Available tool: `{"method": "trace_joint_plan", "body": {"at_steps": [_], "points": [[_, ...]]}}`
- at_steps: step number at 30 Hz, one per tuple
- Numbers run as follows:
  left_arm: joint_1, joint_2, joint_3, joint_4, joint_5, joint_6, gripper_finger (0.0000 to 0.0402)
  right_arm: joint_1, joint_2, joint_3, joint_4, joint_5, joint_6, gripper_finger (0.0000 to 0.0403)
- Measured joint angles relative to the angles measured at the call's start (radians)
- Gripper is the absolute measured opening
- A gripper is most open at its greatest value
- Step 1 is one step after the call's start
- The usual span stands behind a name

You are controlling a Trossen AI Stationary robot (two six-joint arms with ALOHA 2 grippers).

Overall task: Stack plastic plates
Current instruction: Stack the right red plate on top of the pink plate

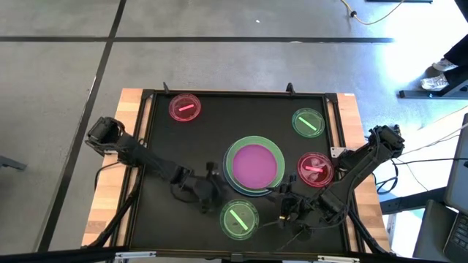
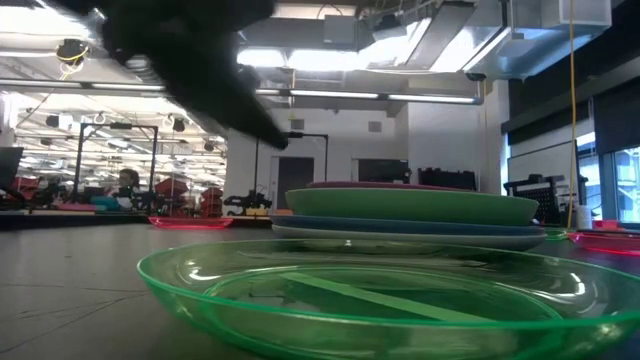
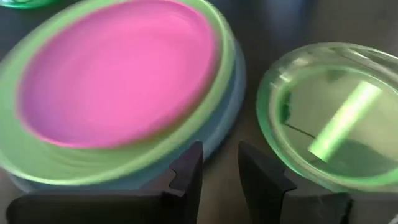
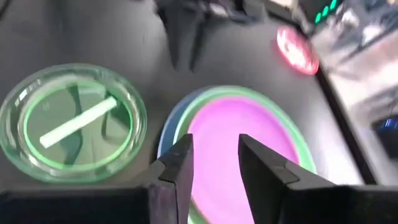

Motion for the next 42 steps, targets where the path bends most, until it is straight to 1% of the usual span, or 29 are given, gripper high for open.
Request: {"method": "trace_joint_plan", "body": {"at_steps": [2, 4, 6, 9, 11, 13, 19, 23, 29, 33, 35, 39, 42], "points": [[-0.039, -0.012, -0.065, 0.092, -0.004, -0.011, 0.0095, 0.000, 0.000, 0.000, -0.064, -0.038, 0.080, 0.0117], [-0.070, -0.016, -0.122, 0.237, -0.009, -0.014, 0.0096, 0.000, 0.000, 0.000, -0.131, -0.096, 0.166, 0.0117], [-0.101, -0.021, -0.185, 0.348, -0.009, -0.013, 0.0095, 0.000, 0.000, 0.000, -0.197, -0.148, 0.260, 0.0117], [-0.128, -0.022, -0.256, 0.521, -0.010, -0.014, 0.0095, 0.001, 0.000, 0.000, -0.304, -0.193, 0.413, 0.0117], [-0.133, -0.022, -0.292, 0.616, -0.030, -0.012, 0.0095, 0.003, -0.001, -0.008, -0.352, -0.232, 0.519, 0.0117], [-0.134, -0.022, -0.311, 0.664, -0.036, -0.013, 0.0096, 0.009, -0.001, -0.034, -0.379, -0.271, 0.600, 0.0117], [-0.134, -0.022, -0.313, 0.671, -0.036, -0.013, 0.0095, 0.005, -0.001, -0.155, -0.393, -0.401, 0.742, 0.0117], [-0.134, -0.022, -0.313, 0.672, -0.036, -0.013, 0.0095, -0.012, -0.001, -0.244, -0.418, -0.461, 0.848, 0.0117], [-0.119, -0.022, -0.313, 0.671, -0.038, -0.013, 0.0095, -0.052, -0.001, -0.355, -0.397, -0.539, 0.916, 0.0117], [-0.114, -0.022, -0.313, 0.669, -0.038, -0.013, 0.0095, -0.080, -0.001, -0.409, -0.376, -0.534, 0.916, 0.0117], [-0.114, -0.022, -0.313, 0.669, -0.038, -0.013, 0.0095, -0.089, -0.001, -0.433, -0.337, -0.526, 0.899, 0.0117], [-0.114, -0.022, -0.313, 0.668, -0.038, -0.014, 0.0095, -0.101, 0.000, -0.479, -0.284, -0.544, 0.874, 0.0117], [-0.114, -0.022, -0.313, 0.668, -0.038, -0.014, 0.0095, -0.100, -0.001, -0.511, -0.269, -0.519, 0.888, 0.0117]]}}
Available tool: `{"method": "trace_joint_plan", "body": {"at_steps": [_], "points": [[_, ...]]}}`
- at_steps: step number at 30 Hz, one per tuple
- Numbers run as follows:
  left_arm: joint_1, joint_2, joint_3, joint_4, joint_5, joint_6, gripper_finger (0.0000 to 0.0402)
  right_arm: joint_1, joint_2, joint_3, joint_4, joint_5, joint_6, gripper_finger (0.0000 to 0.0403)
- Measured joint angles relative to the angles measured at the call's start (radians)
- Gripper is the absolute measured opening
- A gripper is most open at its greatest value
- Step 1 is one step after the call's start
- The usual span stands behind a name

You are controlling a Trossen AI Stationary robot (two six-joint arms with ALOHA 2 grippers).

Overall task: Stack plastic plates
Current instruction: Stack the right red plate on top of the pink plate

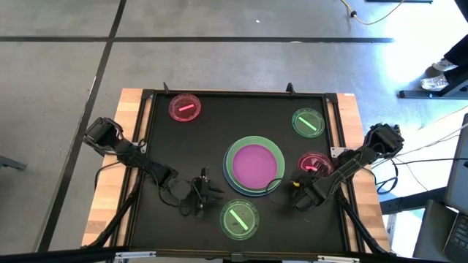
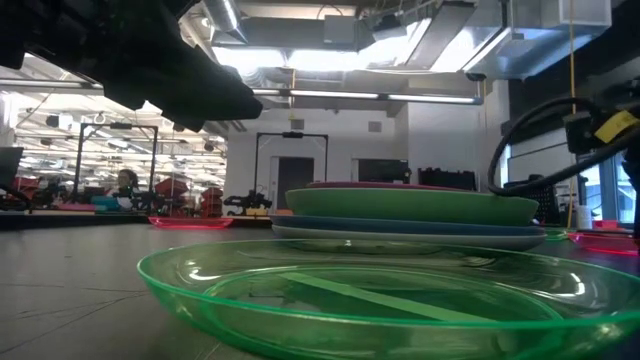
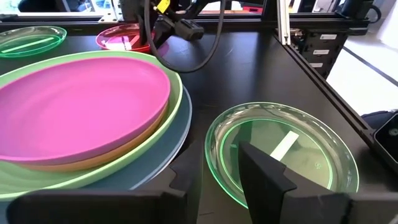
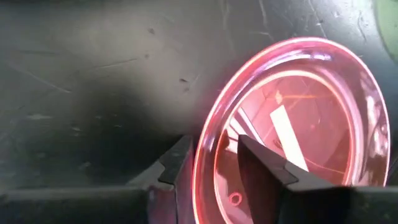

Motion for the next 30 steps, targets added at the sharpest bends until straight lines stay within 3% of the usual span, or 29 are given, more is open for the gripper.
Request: {"method": "trace_joint_plan", "body": {"at_steps": [5, 13, 20, 30], "points": [[0.000, 0.000, 0.000, 0.000, -0.001, 0.000, 0.0095, 0.003, -0.001, -0.025, 0.012, 0.005, 0.009, 0.0102], [0.000, 0.000, 0.000, 0.000, -0.021, 0.000, 0.0095, 0.002, 0.000, -0.028, 0.019, 0.018, -0.012, 0.0006], [0.000, 0.000, 0.000, 0.000, -0.021, 0.000, 0.0095, 0.002, 0.003, -0.003, -0.032, 0.020, -0.042, 0.0006], [0.000, 0.000, 0.000, 0.000, -0.022, 0.000, 0.0095, 0.002, 0.003, 0.193, -0.243, 0.103, -0.110, 0.0002]]}}
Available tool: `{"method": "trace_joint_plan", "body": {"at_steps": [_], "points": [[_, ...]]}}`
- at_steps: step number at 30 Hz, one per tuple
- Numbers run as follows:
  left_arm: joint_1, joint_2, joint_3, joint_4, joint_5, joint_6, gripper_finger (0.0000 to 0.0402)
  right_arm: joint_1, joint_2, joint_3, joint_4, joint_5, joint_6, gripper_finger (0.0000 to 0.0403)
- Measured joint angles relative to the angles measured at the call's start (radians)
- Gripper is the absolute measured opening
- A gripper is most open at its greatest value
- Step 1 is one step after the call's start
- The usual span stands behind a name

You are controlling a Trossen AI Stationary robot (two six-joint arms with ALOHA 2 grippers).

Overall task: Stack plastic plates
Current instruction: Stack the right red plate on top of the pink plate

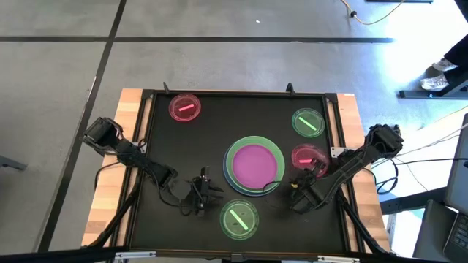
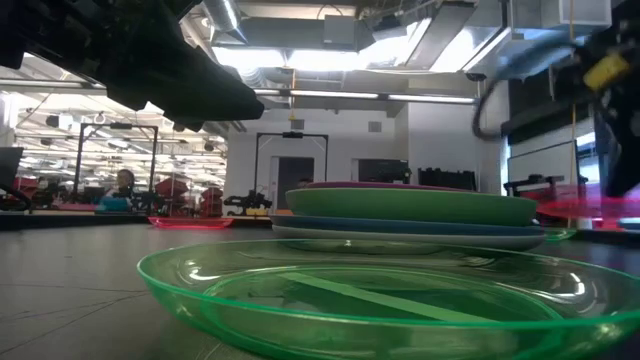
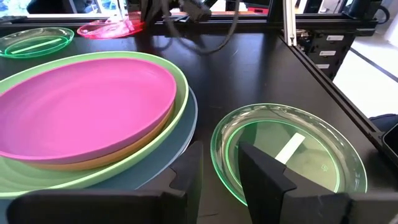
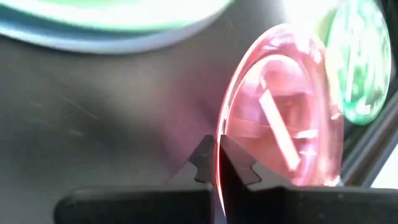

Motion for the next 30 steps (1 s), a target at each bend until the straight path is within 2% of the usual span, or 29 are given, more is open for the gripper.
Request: {"method": "trace_joint_plan", "body": {"at_steps": [9, 14, 18, 21, 24, 30], "points": [[0.000, 0.000, 0.000, 0.000, 0.000, 0.000, 0.0095, 0.000, -0.001, 0.182, 0.012, 0.226, -0.171, 0.0001], [0.000, 0.000, 0.000, 0.000, 0.000, 0.000, 0.0095, 0.000, -0.001, 0.188, 0.234, 0.315, -0.401, 0.0001], [0.000, 0.000, 0.000, 0.000, 0.000, 0.000, 0.0095, -0.004, -0.001, 0.161, 0.477, 0.326, -0.630, 0.0001], [0.000, 0.000, 0.000, 0.000, 0.000, 0.000, 0.0095, -0.020, -0.001, 0.139, 0.612, 0.325, -0.732, 0.0001], [0.000, 0.000, 0.000, 0.000, 0.000, 0.000, 0.0095, -0.045, -0.001, 0.120, 0.692, 0.312, -0.782, 0.0001], [0.000, 0.000, 0.000, 0.000, 0.000, 0.000, 0.0095, -0.107, -0.002, 0.091, 0.778, 0.208, -0.772, 0.0001]]}}
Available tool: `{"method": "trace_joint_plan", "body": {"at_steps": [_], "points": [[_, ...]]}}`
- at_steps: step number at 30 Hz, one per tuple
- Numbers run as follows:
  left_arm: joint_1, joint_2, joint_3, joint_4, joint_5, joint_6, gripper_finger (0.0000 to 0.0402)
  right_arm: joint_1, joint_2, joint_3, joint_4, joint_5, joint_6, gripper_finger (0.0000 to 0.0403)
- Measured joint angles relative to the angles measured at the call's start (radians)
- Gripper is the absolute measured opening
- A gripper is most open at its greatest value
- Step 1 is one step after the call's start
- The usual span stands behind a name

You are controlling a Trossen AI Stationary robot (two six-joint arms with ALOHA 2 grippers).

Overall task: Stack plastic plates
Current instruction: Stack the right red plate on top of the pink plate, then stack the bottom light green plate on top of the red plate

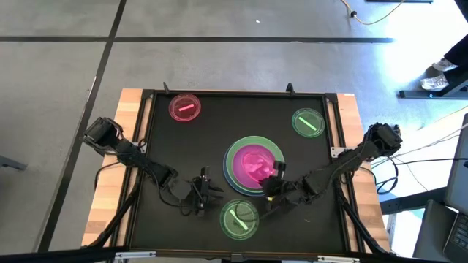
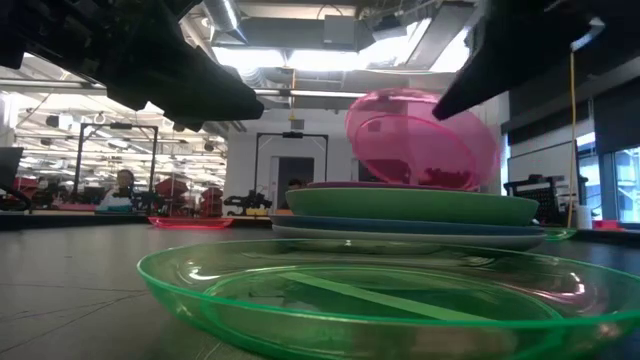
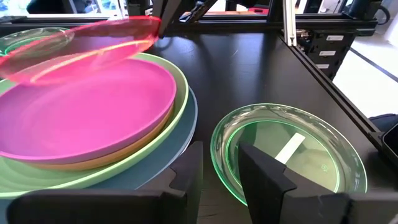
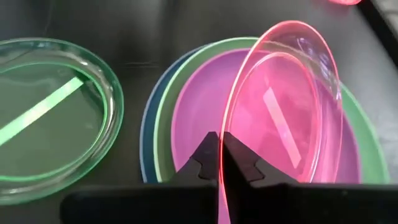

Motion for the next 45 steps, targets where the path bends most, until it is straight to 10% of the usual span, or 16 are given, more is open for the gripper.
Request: {"method": "trace_joint_plan", "body": {"at_steps": [12, 26, 45], "points": [[0.000, 0.000, 0.000, 0.000, 0.000, 0.000, 0.0095, -0.087, 0.000, -0.044, 0.115, -0.180, 0.060, 0.0009], [-0.001, 0.000, 0.000, -0.002, 0.001, -0.001, 0.0095, -0.084, 0.000, -0.044, 0.100, -0.217, 0.025, 0.0145], [0.004, 0.001, 0.000, -0.007, 0.053, -0.007, 0.0095, 0.240, 0.034, -0.161, 0.392, -0.148, -0.028, 0.0152]]}}
